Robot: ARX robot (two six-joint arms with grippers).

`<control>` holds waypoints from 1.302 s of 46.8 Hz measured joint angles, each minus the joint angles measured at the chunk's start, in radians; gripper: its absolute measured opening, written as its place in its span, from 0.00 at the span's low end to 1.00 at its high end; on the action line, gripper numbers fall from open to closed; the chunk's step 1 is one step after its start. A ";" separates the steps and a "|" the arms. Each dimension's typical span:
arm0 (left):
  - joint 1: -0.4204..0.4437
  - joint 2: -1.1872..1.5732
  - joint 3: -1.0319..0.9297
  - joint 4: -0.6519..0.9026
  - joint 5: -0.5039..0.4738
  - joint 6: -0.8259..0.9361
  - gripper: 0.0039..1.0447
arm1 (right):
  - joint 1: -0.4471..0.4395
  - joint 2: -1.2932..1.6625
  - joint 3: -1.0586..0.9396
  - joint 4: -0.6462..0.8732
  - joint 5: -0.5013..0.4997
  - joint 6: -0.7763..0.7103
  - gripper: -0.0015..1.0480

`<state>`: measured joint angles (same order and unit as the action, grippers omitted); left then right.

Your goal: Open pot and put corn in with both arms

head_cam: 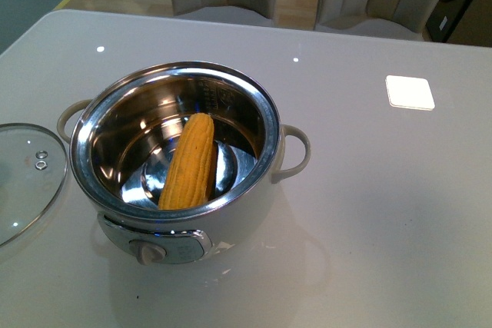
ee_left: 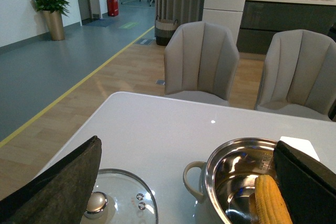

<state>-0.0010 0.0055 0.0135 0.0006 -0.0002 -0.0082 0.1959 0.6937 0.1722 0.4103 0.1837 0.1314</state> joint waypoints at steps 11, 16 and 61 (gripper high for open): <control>0.000 0.000 0.000 0.000 0.000 0.000 0.93 | -0.078 -0.138 -0.093 0.055 -0.072 -0.110 0.26; 0.000 0.000 0.000 0.000 0.000 0.000 0.93 | -0.156 -0.199 -0.111 0.014 -0.171 -0.122 0.05; 0.000 0.000 0.000 0.000 0.000 0.000 0.93 | -0.193 -0.523 -0.154 -0.239 -0.184 -0.126 0.02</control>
<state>-0.0010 0.0055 0.0135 0.0002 -0.0002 -0.0082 0.0032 0.1707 0.0177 0.1711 -0.0002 0.0051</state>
